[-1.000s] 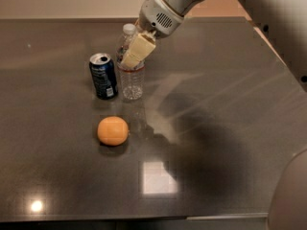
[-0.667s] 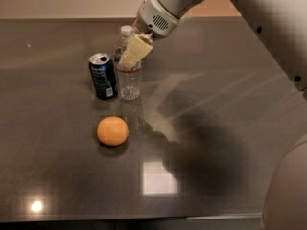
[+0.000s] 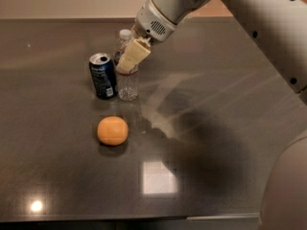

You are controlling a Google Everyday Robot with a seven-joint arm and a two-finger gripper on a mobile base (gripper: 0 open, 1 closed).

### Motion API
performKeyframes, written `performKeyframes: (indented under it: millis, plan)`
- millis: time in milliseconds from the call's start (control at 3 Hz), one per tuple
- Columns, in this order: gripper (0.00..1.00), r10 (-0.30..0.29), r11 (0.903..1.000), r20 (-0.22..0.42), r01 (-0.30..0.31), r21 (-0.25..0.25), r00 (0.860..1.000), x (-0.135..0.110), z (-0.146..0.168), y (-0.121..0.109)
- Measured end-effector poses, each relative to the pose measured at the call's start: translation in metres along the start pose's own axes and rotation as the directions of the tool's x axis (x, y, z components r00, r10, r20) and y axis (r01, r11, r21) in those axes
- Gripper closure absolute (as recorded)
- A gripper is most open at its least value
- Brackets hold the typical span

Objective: Move water bottle near pepsi can

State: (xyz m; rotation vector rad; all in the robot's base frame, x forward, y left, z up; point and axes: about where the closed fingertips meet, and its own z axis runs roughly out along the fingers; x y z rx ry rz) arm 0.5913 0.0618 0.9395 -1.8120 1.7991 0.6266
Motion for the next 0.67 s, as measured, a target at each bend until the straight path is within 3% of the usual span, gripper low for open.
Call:
performKeyframes:
  millis: [333,667]
  plan:
    - [0.0,-0.002,1.0,0.0,0.002,-0.003,1.0,-0.001,0.0017,0.0002]
    - [0.0,-0.002,1.0,0.0,0.002,-0.003,1.0,-0.001,0.0018,0.0002]
